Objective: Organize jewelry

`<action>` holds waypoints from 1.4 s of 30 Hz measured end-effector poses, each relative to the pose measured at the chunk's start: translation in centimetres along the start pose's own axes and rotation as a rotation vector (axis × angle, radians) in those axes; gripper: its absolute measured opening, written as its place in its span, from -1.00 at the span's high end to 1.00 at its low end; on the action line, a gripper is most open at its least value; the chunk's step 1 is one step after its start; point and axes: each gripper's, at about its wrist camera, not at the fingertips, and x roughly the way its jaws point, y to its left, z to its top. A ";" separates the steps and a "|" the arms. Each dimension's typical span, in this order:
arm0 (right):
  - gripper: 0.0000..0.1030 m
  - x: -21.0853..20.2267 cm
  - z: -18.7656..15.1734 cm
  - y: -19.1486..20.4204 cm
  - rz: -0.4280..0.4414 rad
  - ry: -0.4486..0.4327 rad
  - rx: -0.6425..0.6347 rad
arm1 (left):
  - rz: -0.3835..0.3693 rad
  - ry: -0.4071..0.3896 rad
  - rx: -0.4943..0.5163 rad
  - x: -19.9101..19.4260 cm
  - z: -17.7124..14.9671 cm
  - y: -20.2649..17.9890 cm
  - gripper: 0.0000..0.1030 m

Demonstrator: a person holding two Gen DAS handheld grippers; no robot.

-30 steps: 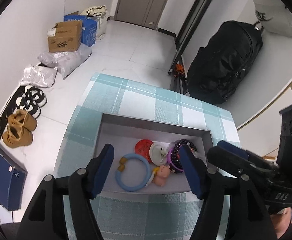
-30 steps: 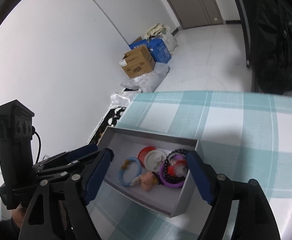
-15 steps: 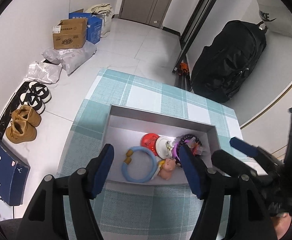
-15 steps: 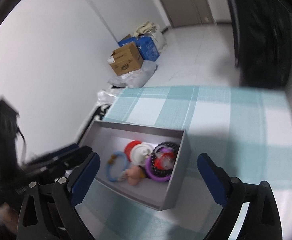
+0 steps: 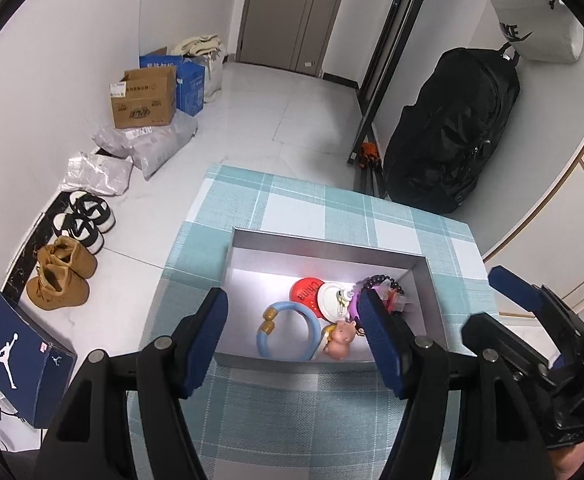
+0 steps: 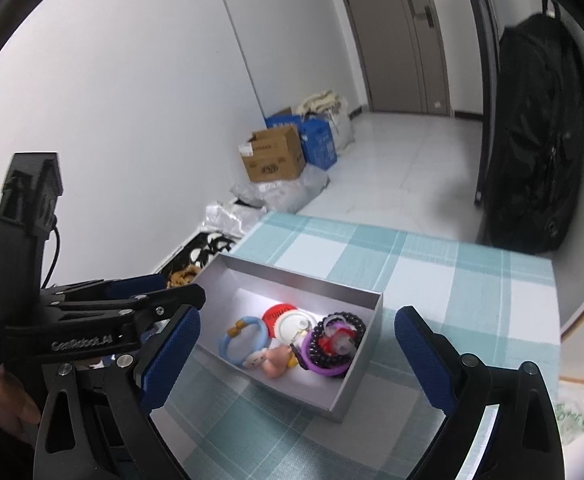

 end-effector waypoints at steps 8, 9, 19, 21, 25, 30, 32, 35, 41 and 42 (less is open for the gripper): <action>-0.92 -2.7 -1.4 0.7 0.004 -0.071 -0.046 | 0.006 -0.078 0.022 -2.0 -1.0 -0.5 -0.26; -0.93 -3.0 -1.6 0.7 0.003 -0.080 -0.049 | 0.007 -0.089 0.023 -2.3 -1.2 -0.6 -0.28; -0.94 -4.9 -2.9 1.0 0.004 -0.119 -0.068 | 0.033 -0.170 0.058 -4.2 -2.6 -2.0 -0.45; -0.95 -5.1 -3.0 1.1 0.009 -0.120 -0.064 | 0.045 -0.183 0.070 -4.5 -2.9 -2.4 -0.47; -0.96 -5.3 -3.2 1.1 0.012 -0.119 -0.059 | 0.062 -0.210 0.095 -5.1 -3.3 -3.0 -0.48; -0.98 -5.8 -3.2 1.0 0.014 -0.120 -0.053 | 0.076 -0.226 0.113 -5.5 -3.6 -3.3 -0.49; -0.98 -5.8 -3.2 0.9 0.014 -0.122 -0.047 | 0.082 -0.228 0.114 -5.4 -3.7 -3.4 -0.49; -0.98 -5.9 -3.2 0.8 0.014 -0.123 -0.041 | 0.084 -0.228 0.109 -5.5 -3.7 -3.3 -0.49; -0.99 -5.7 -3.2 0.9 0.016 -0.119 -0.040 | 0.093 -0.229 0.104 -5.5 -3.7 -3.3 -0.49; -0.99 -5.8 -3.3 0.9 0.016 -0.118 -0.041 | 0.094 -0.228 0.103 -5.4 -3.8 -3.3 -0.49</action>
